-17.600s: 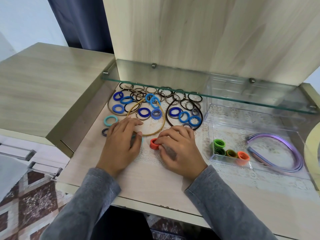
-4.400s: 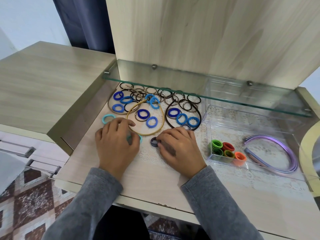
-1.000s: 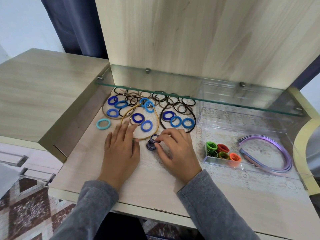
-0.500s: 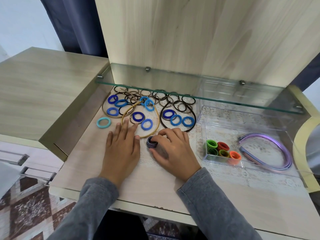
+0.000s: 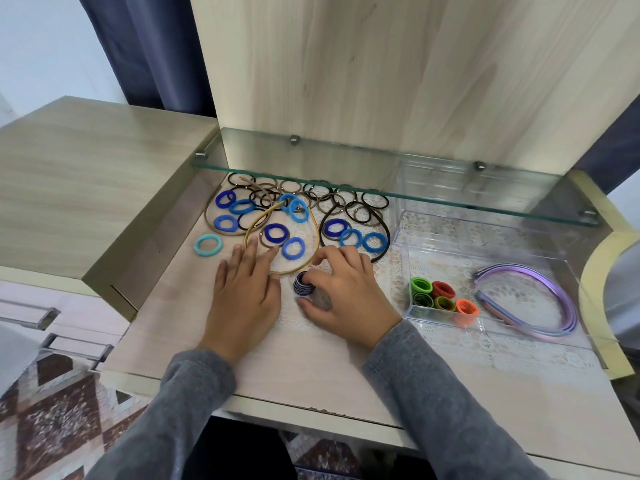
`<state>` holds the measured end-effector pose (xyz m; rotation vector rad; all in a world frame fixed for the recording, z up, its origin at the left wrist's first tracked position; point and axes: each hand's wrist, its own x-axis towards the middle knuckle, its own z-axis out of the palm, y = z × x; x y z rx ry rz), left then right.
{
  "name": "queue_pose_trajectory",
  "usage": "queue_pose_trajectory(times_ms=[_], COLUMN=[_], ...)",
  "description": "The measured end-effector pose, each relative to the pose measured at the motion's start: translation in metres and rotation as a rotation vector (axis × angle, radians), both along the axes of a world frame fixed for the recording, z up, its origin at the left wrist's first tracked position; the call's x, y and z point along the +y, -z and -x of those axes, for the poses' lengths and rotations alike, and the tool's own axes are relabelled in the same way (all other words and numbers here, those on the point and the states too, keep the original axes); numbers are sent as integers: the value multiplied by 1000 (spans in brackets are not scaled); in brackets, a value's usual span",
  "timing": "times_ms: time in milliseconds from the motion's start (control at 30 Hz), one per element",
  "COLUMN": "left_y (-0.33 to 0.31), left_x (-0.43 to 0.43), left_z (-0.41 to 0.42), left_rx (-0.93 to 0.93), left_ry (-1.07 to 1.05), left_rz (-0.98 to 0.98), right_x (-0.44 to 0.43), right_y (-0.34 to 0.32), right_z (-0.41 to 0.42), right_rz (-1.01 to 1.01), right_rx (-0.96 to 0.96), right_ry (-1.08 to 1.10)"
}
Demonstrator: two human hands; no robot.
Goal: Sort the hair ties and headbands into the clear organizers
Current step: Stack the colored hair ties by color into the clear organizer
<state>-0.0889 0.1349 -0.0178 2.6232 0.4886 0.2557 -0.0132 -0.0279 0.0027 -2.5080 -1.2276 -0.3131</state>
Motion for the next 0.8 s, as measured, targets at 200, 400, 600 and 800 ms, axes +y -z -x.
queue_pose_trajectory(times_ms=[200, 400, 600, 800], left_y=[-3, -8, -9, -9], left_x=[5, 8, 11, 4], left_z=[-3, -3, -2, 2], left_rx=[63, 140, 152, 72], left_ry=[34, 82, 125, 185], left_rz=[92, 116, 109, -63], right_x=[3, 6, 8, 7], right_y=[-25, -41, -43, -44], right_z=[-6, -10, -10, -9], right_rz=[235, 350, 362, 343], right_rx=[19, 19, 7, -3], right_ry=[-76, -114, -128, -139])
